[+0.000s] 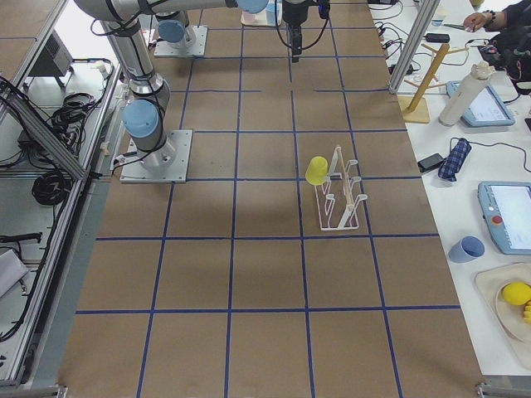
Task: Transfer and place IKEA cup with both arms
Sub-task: 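Move the right gripper toward the yellow cup in the wire rack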
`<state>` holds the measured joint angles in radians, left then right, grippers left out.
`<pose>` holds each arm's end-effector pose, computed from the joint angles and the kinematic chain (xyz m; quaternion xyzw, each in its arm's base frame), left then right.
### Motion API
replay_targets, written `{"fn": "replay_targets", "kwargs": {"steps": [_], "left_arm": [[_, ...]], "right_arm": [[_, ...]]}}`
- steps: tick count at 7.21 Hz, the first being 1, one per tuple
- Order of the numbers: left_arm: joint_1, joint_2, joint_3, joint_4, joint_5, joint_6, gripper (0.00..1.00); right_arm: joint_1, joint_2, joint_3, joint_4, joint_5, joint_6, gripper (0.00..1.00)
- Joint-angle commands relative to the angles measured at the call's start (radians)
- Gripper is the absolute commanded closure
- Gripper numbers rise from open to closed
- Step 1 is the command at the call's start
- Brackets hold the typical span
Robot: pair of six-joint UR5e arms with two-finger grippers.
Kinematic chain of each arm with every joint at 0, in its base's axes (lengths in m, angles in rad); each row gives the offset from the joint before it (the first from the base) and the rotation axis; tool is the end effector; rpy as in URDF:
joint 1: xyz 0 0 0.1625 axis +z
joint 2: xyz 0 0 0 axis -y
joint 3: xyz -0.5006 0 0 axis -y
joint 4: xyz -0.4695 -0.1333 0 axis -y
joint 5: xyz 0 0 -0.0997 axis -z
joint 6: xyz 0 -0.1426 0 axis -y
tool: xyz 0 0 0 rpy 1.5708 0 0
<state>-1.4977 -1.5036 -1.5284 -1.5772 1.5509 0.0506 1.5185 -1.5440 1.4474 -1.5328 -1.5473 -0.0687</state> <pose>-0.0958 -0.5554 0.5818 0.0107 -0.9986 0.0521 0.0067 0.1057 -0.5949 0.5717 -0.0085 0.9995 -0.0300 0.0100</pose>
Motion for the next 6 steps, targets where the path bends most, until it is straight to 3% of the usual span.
{"fn": "replay_targets", "kwargs": {"steps": [1,2,4,6], "left_arm": [[-0.001,0.000,-0.002,0.002,-0.002,0.000,0.00],[-0.001,-0.001,-0.004,0.002,-0.002,0.000,0.00],[-0.001,-0.001,0.002,0.003,-0.002,0.000,0.00],[-0.003,0.000,-0.001,0.002,0.000,0.000,0.00]], "right_arm": [[-0.149,0.021,0.002,0.011,-0.013,-0.049,0.00],[-0.231,0.025,0.005,0.002,-0.007,-0.062,0.00],[-0.351,0.074,0.024,-0.054,-0.011,-0.341,0.00],[-0.388,0.155,0.042,-0.166,-0.010,-0.352,0.00]]}}
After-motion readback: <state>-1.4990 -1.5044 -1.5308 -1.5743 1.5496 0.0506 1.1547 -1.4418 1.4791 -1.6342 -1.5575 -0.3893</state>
